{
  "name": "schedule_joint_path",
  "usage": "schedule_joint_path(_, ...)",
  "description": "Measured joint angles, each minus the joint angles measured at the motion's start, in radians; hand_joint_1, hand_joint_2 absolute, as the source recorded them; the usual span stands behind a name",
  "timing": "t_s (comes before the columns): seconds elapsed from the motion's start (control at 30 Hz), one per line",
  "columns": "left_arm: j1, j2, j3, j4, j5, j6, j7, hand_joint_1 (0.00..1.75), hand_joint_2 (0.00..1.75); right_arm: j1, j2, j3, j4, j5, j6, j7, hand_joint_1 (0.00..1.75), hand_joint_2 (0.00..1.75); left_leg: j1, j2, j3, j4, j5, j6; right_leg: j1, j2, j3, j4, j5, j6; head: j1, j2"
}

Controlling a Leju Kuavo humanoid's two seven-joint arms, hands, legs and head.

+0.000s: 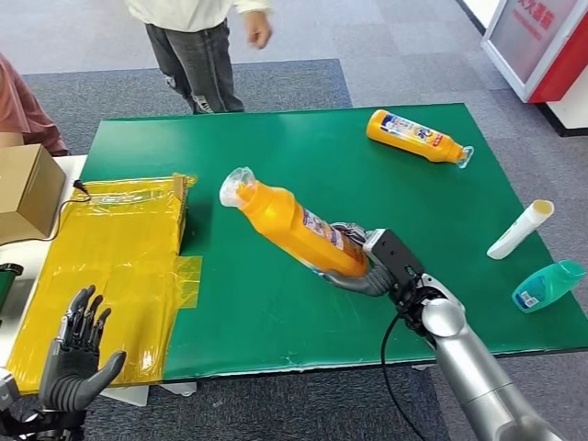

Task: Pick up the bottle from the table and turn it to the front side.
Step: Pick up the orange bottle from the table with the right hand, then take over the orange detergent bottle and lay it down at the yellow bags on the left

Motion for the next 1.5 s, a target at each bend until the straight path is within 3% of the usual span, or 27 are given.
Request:
schedule_joint_path(0.3, -0.066, 0.023, -0.015, 0.034, 0.051, 0.029, 0.01, 0.0, 1.75, 0.004, 0.038, -0.033, -0.017, -0.085, 0.033, -0.02, 1.75, 1.75, 0.0, 0.0, 0.0, 0.0, 0.001, 0.0, 0.0, 0.0, 0.0, 0.0, 0.001, -0.001, 0.0, 0.0)
schedule_joint_path(0.43, -0.093, 0.033, -0.042, 0.043, 0.106, 0.027, 0.002, 0.0, 1.75, 0.012, 0.062, -0.048, -0.019, -0.227, 0.11, -0.039, 1.75, 1.75, 0.0, 0.0, 0.0, 0.0, 0.001, 0.0, 0.0, 0.0, 0.0, 0.0, 0.001, -0.001, 0.0, 0.0)
schedule_joint_path(0.53, -0.146, 0.041, -0.092, 0.057, 0.193, 0.02, 0.025, 0.0, 1.75, 0.016, 0.097, -0.051, -0.024, -0.324, 0.157, -0.053, 1.75, 1.75, 0.0, 0.0, 0.0, 0.0, 0.001, 0.0, 0.0, 0.0, 0.0, 0.0, 0.001, -0.001, 0.0, 0.0)
schedule_joint_path(0.7, -0.256, 0.05, -0.232, 0.132, 0.292, 0.007, 0.086, 0.0, 1.75, 0.014, 0.153, -0.033, -0.025, -0.375, 0.182, -0.067, 1.75, 1.75, 0.0, 0.0, 0.0, 0.0, 0.002, -0.001, 0.001, 0.0, 0.0, 0.0, 0.002, -0.002, 0.0, 0.0)
schedule_joint_path(0.93, -0.368, 0.061, -0.407, 0.201, 0.441, -0.048, 0.118, 0.0, 1.75, 0.0, 0.181, 0.021, -0.025, -0.368, 0.178, -0.094, 1.75, 1.75, 0.0, 0.0, -0.001, 0.0, 0.003, -0.001, 0.0, 0.0, -0.001, 0.0, 0.003, -0.001, 0.0, 0.0)
schedule_joint_path(1.23, -0.492, 0.078, -0.621, 0.202, 0.555, -0.11, 0.159, 0.0, 1.75, -0.01, 0.192, 0.077, -0.014, -0.223, 0.096, -0.155, 1.75, 1.75, 0.0, 0.0, -0.001, 0.0, 0.003, -0.001, 0.0, 0.0, -0.001, 0.0, 0.003, -0.001, 0.0, 0.0)
schedule_joint_path(1.5, -0.569, 0.11, -0.692, 0.2, 0.562, -0.084, 0.195, 0.0, 1.75, -0.037, 0.198, 0.11, -0.004, -0.073, -0.008, -0.191, 1.75, 1.75, 0.0, 0.0, 0.0, 0.0, 0.004, -0.002, 0.001, 0.0, -0.001, 0.0, 0.003, -0.002, 0.0, 0.0)
